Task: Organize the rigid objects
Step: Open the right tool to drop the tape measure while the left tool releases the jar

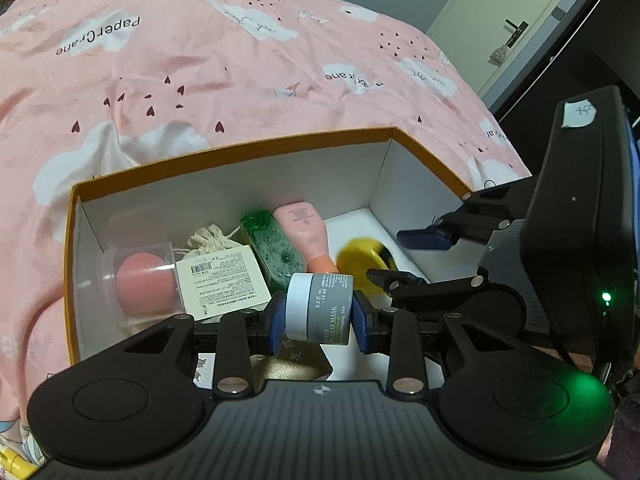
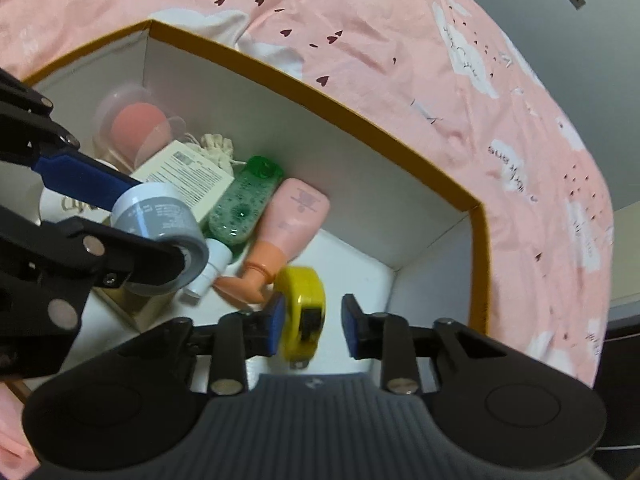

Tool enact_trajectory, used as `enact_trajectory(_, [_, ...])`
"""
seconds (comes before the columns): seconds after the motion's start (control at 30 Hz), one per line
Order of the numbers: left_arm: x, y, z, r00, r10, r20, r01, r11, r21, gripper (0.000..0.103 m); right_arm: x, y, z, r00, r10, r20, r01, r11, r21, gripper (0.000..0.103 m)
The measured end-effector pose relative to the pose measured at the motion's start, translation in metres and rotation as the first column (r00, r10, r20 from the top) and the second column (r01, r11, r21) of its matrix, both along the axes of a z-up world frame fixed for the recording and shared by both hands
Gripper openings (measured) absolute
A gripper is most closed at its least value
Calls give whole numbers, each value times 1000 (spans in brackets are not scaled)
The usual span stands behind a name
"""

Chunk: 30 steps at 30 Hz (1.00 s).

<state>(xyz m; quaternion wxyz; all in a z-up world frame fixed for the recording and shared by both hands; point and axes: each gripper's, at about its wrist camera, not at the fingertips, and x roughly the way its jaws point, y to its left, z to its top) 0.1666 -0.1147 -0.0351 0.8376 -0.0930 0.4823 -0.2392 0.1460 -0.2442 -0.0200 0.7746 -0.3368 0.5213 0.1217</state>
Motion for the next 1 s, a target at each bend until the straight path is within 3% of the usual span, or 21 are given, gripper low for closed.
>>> enact_trajectory(0.3, [5,-9,-4,999,-10,-37,10,1000,3,38,-13,-1,16,997,39,74,-36,999,-29,58])
enact_trajectory(0.63, [11,-10,-13,996,8,-90,-11,1000,-27,38,-22,-6,32,995,32,98,-32,999,-9,58])
enact_trajectory(1.0, [12,-11,-12,996,24,-91,-24,1000,3,40,-25,-4,32,995,23,101,-23,1000,-5,59])
